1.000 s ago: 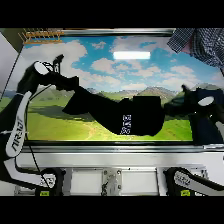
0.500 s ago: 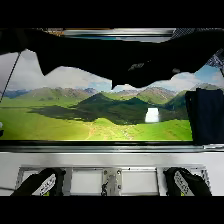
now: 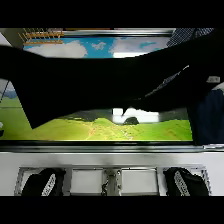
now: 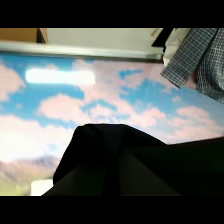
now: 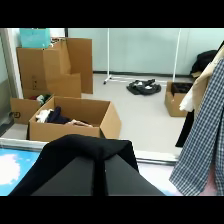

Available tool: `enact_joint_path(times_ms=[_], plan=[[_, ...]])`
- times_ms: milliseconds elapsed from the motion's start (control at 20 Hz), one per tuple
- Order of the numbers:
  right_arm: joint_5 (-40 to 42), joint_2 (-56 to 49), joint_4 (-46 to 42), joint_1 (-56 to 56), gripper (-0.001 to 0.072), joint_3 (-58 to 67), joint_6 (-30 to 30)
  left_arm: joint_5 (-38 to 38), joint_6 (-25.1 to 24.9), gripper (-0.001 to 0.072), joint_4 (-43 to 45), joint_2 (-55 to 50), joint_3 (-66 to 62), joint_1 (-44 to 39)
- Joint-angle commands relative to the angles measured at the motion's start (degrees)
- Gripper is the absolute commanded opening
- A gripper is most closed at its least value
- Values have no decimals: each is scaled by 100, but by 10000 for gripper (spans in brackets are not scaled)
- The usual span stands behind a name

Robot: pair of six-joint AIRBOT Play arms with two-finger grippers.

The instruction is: Fold the clothes and pants, and hang the long-sleeved shirts on hangers.

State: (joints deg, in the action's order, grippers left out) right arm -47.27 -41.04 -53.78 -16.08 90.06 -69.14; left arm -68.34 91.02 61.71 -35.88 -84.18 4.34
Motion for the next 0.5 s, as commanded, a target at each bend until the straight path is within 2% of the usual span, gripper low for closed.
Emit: enact_joint_path(times_ms=[0,100,200,300,450], plan=[[-122,-455,7,20,12,13,-380,-852,920,6,-24,452,946,4],[-275,-1040,0,210,12,11,-422,-1034,997,6,-22,369,1604,4],[-291,-1799,-4,568,12,11,-420,-680,968,6,-24,-9,2214,4],[-256,-2629,-50,916,12,13,-420,-11,632,6,-42,-656,2638,4],[306,-3783,-81,1189,14,13,-422,1561,94,6,-46,-2140,2682,4]])
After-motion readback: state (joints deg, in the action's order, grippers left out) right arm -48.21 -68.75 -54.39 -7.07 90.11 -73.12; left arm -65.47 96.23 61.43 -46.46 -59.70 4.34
